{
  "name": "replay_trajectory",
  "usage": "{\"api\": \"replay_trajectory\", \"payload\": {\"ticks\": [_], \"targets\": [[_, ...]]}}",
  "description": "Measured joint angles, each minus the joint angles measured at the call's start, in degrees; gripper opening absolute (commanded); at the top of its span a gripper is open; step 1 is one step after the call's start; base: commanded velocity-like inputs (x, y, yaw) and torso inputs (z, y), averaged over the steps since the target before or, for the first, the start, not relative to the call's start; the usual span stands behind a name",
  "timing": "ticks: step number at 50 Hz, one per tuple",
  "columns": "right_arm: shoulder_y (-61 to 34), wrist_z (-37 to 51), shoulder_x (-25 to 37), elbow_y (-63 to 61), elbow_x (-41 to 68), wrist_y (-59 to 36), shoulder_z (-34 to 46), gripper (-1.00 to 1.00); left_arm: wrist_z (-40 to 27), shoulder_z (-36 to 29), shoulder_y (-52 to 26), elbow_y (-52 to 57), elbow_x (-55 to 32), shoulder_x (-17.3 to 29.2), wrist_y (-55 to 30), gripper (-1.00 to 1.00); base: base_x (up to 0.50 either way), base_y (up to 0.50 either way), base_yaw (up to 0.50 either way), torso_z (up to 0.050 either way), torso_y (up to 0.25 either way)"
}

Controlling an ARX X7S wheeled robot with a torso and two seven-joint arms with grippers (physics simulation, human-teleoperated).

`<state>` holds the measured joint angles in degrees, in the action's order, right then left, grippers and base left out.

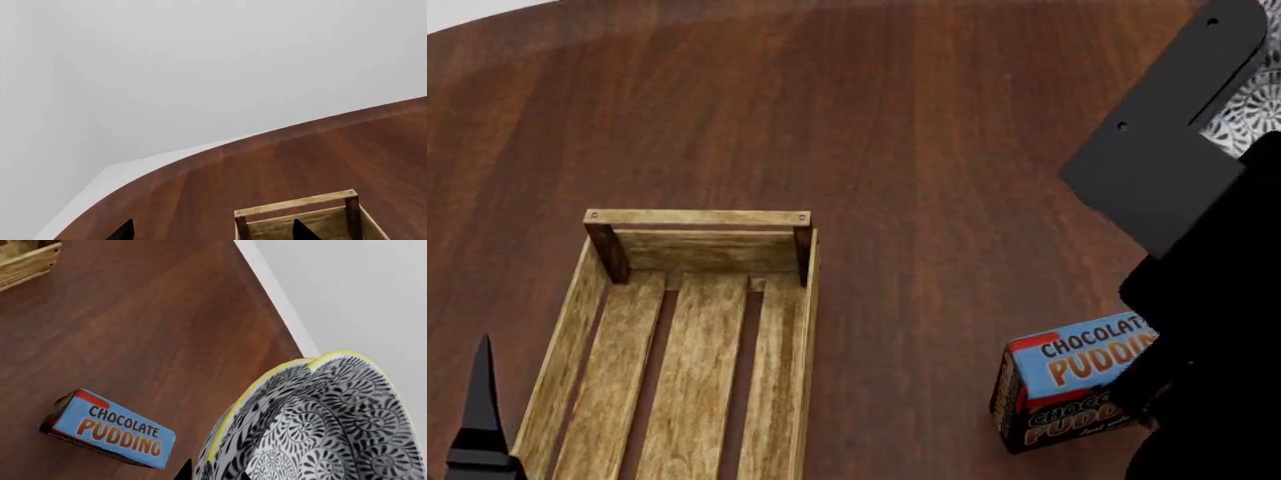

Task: Stack the left bowl on the right bowl and place them in the tray.

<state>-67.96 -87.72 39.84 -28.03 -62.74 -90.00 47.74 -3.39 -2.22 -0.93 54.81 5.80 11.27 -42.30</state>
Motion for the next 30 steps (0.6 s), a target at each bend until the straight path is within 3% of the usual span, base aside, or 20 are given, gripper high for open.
{"api": "replay_trajectory", "payload": {"ticks": [30], "targets": [[-7.19,-0.02,-13.10,1.11,3.21,0.00,11.38,-1.00,-0.45,2.39,0.18,1.78,-1.77,0.78,-1.42,1.00,0.00,0.00,0.00,0.001,0.001]]}}
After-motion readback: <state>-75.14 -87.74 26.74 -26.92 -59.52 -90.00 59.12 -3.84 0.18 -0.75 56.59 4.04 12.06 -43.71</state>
